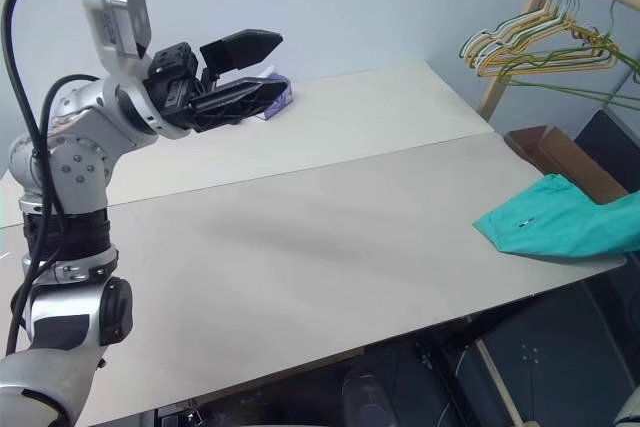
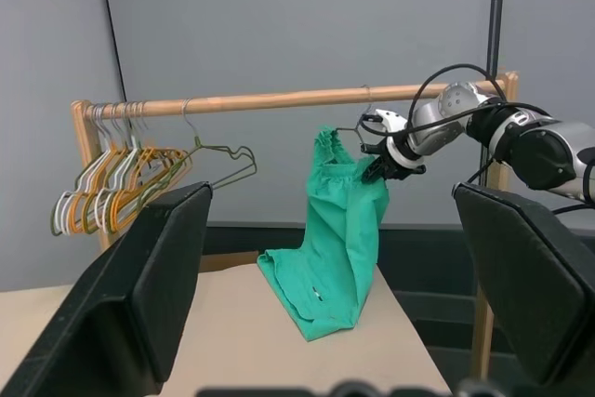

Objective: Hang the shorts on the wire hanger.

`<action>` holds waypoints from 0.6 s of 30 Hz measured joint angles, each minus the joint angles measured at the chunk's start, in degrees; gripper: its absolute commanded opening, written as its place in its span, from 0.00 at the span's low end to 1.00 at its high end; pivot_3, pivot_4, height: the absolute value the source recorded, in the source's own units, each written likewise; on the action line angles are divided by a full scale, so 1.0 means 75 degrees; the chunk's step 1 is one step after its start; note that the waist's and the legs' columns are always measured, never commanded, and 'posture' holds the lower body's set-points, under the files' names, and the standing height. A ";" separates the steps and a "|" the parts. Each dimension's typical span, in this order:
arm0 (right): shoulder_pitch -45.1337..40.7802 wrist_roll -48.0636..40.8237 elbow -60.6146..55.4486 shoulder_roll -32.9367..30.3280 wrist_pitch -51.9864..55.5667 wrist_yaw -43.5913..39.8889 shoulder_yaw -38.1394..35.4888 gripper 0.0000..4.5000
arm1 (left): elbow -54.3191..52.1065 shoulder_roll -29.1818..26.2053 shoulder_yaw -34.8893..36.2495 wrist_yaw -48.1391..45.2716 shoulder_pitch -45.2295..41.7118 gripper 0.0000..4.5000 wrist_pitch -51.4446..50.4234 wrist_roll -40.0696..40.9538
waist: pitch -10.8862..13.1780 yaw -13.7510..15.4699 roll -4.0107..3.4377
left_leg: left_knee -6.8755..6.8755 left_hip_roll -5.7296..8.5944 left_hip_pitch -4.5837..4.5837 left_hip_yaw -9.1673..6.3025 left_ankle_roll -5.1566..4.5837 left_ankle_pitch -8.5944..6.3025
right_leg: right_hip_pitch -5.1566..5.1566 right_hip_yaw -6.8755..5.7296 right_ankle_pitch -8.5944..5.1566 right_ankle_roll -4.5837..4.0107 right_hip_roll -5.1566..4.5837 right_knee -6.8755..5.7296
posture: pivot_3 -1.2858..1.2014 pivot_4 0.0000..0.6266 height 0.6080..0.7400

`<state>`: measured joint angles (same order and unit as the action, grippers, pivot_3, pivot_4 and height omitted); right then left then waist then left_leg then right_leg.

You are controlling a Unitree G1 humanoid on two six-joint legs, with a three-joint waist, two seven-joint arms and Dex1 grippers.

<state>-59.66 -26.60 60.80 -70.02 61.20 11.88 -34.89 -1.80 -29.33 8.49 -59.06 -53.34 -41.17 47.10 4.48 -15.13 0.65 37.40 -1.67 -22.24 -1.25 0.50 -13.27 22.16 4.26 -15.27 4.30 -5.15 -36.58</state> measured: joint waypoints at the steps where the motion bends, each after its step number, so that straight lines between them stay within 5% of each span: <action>1: 0.0000 0.0065 -0.0001 -0.0001 -0.0007 -0.0083 0.0038 0.49 | -0.0002 -0.0001 -0.0001 0.0002 0.0000 1.00 0.0000 0.0000 | 0.0000 -0.0006 0.0000 | -0.0003 0.0000 0.0002 0.0001 0.0000 0.0000 | 0.0000 0.0001 0.0000 0.0001 0.0000 0.0000 | 0.42 0.07 1.00; 8: 0.0048 0.0396 -0.0716 0.0054 0.0014 -0.0532 0.0392 0.99 | -0.0126 -0.0002 -0.0019 0.0024 0.0002 1.00 -0.0002 0.0001 | 0.0000 -0.0014 -0.0002 | -0.0013 0.0001 0.0012 0.0004 0.0008 0.0005 | -0.0001 0.0008 -0.0002 0.0006 0.0000 -0.0002 | 0.42 0.07 1.00; 18: 0.1902 0.0886 -0.5003 0.1568 0.0483 0.0225 -0.0046 0.99 | -0.0126 -0.0009 -0.0097 0.0054 0.0002 1.00 0.0002 -0.0010 | -0.0004 0.0013 -0.0009 | -0.0007 0.0000 0.0010 -0.0002 0.0009 0.0006 | 0.0001 0.0012 0.0000 0.0008 0.0001 -0.0021 | 0.42 0.07 1.00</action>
<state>-45.39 -19.96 23.27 -58.27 64.82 13.57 -35.23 -2.75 -29.39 7.76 -58.66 -53.32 -41.15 47.02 4.45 -15.03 0.58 37.34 -1.67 -22.16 -1.26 0.56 -13.23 22.17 4.35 -15.27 4.36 -5.14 -36.74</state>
